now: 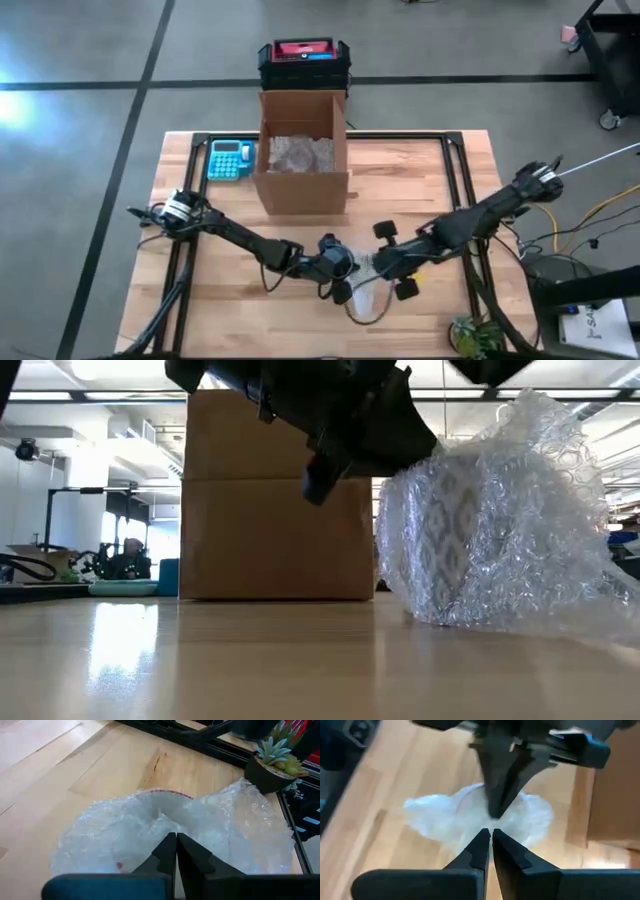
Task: Wrap mug
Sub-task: Wrap the white mug using the bubble wrap
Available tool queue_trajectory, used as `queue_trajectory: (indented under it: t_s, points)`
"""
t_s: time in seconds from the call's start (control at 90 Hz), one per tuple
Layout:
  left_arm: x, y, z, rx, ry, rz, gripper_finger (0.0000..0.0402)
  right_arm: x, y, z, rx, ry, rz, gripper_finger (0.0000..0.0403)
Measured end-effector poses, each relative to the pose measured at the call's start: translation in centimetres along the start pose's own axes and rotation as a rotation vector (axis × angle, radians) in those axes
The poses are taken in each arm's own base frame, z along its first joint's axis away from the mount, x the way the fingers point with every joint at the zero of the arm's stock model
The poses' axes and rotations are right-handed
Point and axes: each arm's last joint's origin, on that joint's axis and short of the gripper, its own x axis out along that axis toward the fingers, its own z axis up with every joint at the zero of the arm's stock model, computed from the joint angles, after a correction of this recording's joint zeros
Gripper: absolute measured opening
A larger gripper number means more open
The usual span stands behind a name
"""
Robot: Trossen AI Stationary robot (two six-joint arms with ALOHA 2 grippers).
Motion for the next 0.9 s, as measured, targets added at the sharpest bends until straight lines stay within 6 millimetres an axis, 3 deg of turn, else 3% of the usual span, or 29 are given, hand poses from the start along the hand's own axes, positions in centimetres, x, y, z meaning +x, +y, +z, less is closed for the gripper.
queue_trajectory:
  t_s: [0.167, 0.278, 0.4, 0.7, 0.9]
  points:
    - [0.0, 0.0, 0.0, 0.002, 0.0, 0.0, 0.0, 2.0, 2.8, -2.7, -0.036, -0.024, 0.135, 0.0008]
    - [0.0, 0.0, 0.0, 0.014, -0.005, -0.003, 0.0, 4.3, 3.7, -3.8, -0.046, -0.098, 0.115, 0.0008]
    - [0.0, 0.0, 0.1, 0.016, -0.007, -0.004, 0.0, 6.3, 3.4, -3.9, -0.075, -0.177, -0.07, 0.0008]
    - [0.0, 0.0, 0.1, 0.013, -0.013, -0.006, 0.0, 4.7, 1.9, -1.4, -0.108, -0.284, -0.165, 0.0008]
    - [0.0, 0.0, 0.1, 0.011, -0.015, -0.012, 0.0, 7.2, 0.3, -3.3, -0.063, -0.139, -0.126, 0.0008]
